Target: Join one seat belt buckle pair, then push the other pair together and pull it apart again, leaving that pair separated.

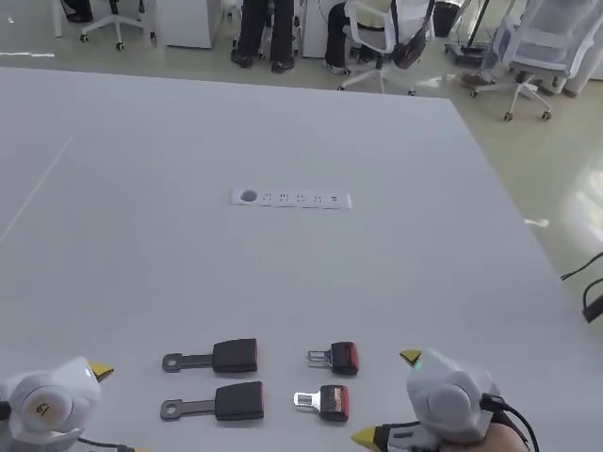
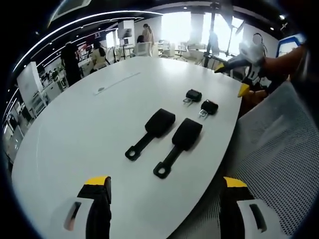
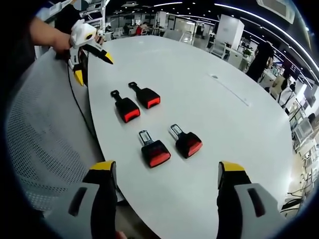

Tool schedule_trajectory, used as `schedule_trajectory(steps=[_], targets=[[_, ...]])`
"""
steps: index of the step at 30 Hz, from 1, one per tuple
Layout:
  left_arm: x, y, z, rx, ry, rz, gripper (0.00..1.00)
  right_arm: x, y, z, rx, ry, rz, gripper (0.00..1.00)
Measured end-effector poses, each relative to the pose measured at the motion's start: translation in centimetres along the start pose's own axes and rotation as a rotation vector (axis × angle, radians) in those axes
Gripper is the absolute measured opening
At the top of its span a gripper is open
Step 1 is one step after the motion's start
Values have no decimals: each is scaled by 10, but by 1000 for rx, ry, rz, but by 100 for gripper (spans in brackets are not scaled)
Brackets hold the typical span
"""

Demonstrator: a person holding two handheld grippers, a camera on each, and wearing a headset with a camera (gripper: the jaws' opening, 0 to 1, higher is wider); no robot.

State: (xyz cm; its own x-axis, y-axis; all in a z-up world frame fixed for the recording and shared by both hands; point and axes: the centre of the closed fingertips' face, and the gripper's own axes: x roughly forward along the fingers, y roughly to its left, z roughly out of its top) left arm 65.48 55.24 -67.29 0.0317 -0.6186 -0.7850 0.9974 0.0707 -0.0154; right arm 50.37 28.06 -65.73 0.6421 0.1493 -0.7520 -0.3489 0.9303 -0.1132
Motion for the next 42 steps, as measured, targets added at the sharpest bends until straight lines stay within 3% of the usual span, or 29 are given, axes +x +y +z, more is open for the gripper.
schedule_trajectory(steps=[8,17,24,29,31,34,36,42], targets=[[1,3,-3,31,22,-17,92,5,-2,0,-32,8,26,78],[14,8,6,58,36,-27,89,14,1,8,-114,-1,70,70],[28,-1,17,118,44,-78,86,21,1,12,-137,19,115,64],[40,4,25,189,51,-71,80,29,4,16,-167,32,139,63],[44,0,26,196,63,-92,77,33,6,16,-171,37,154,61],[50,-5,28,221,75,-116,74,39,14,13,-195,55,191,58],[55,-8,29,228,81,-126,74,41,23,6,-211,97,241,52],[69,-16,37,253,79,-167,71,52,27,2,-257,118,255,51]])
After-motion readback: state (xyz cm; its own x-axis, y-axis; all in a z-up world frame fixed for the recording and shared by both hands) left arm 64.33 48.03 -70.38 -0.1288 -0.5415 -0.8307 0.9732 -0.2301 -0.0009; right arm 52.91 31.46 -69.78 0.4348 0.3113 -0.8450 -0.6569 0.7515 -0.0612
